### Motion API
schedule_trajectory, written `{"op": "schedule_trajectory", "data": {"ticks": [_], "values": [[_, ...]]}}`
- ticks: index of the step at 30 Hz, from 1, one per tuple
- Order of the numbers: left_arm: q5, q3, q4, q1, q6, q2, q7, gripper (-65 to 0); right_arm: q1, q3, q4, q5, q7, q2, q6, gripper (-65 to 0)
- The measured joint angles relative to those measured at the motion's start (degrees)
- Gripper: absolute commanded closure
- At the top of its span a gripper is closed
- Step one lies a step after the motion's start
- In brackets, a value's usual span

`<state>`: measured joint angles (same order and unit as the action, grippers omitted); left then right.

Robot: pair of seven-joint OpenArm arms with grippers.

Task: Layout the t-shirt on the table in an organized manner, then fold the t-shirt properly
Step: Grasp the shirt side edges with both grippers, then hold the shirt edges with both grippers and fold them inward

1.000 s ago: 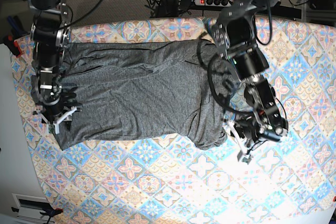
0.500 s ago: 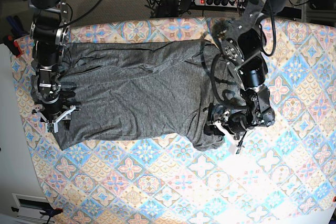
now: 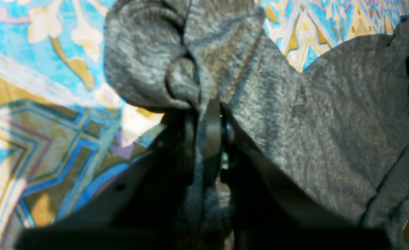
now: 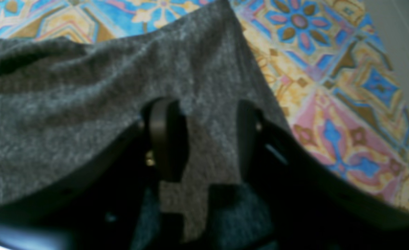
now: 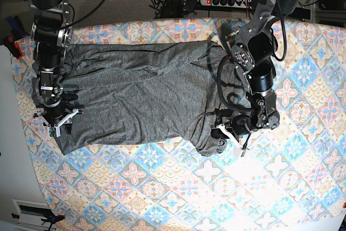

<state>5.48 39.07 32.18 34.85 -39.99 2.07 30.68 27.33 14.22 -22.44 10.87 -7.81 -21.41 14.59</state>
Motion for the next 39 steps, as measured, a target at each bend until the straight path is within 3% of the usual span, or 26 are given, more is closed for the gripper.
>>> {"op": "schedule_trajectory", "data": {"ticks": [3,5,11,13,17,21,27,32,36,39], "values": [[-0.6,0.0,0.1,-0.7,-0.3,0.0,-0.5,0.0,0.0,0.0,0.0,0.1,0.0,0.2,0.0,-3.7],[-1.4,-0.4,0.2,-1.4,-0.3,0.2,-1.3,0.0,0.0,0.0,0.0,0.2,0.1,0.3,0.0,0.0],[-2.1,-11.1,2.3,-2.6,-0.3,0.6,-1.8,0.0,0.0,0.0,0.0,0.3,0.2,0.3,0.0,0.0],[-1.3,-12.8,5.4,-3.2,0.6,-0.8,-1.1,0.0,0.0,0.3,0.0,0.1,0.3,0.3,0.0,0.0],[0.0,-15.7,15.2,-5.7,0.3,-4.7,7.2,0.0,0.0,1.0,-0.2,0.1,0.5,0.3,0.0,0.0],[1.5,-16.0,25.5,-10.2,0.1,-7.8,11.2,0.0,-0.4,6.9,-0.2,0.8,1.4,0.2,0.3,0.0],[1.9,-15.7,29.8,-11.5,0.1,-7.3,12.2,0.0,-6.1,11.6,-2.7,-0.3,-2.5,0.2,0.2,0.0],[1.9,-15.6,32.8,-13.2,0.3,-7.6,12.1,0.0,-10.4,14.0,-14.8,1.7,3.8,0.6,-0.4,0.0],[1.9,-15.7,38.6,-14.4,0.1,-8.2,12.2,0.0,-9.6,13.4,-21.6,1.3,2.7,0.5,-0.4,0.0],[1.9,-15.7,40.5,-14.7,0.1,-8.6,12.2,0.0,-9.0,13.4,-22.4,1.3,6.7,1.6,-0.2,0.0]]}}
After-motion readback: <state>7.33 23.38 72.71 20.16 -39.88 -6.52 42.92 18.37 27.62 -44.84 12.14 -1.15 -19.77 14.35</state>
